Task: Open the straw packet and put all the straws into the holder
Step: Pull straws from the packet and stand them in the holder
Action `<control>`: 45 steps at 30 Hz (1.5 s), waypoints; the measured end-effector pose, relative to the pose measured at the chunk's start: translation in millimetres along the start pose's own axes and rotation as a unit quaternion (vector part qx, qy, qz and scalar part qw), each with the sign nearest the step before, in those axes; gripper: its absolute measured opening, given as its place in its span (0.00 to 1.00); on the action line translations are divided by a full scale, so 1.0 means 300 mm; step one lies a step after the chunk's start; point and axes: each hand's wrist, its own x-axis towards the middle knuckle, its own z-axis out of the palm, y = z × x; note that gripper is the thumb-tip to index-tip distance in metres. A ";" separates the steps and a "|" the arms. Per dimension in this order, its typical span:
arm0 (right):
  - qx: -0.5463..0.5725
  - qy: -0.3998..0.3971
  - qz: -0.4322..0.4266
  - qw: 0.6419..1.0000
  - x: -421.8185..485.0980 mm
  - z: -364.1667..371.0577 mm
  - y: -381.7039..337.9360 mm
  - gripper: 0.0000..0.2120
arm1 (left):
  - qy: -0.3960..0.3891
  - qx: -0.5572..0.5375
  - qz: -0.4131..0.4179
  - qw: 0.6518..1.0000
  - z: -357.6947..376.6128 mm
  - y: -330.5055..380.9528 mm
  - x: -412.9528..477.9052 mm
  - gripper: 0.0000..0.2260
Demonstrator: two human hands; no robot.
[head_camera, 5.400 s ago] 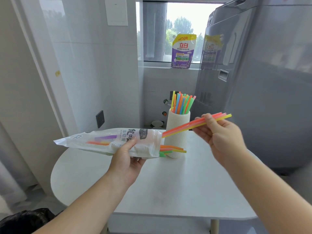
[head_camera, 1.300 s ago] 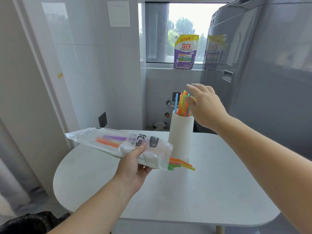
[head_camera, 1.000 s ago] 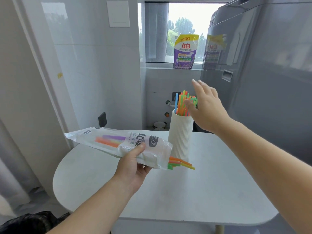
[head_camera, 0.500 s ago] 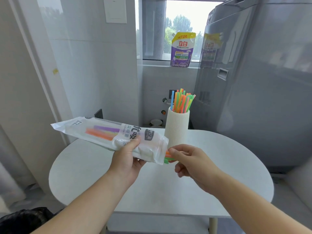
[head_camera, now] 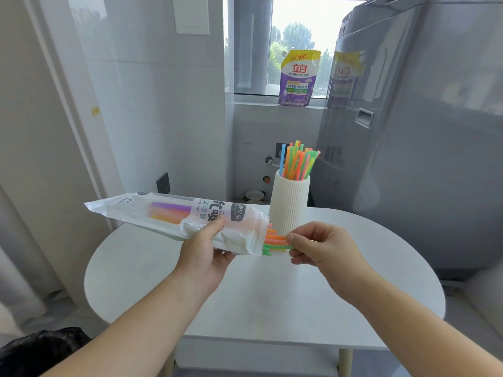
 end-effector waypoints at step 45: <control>0.016 -0.046 0.064 0.997 0.006 -0.019 -0.018 0.05 | -0.022 0.008 0.008 1.000 0.029 -0.004 -0.019 0.17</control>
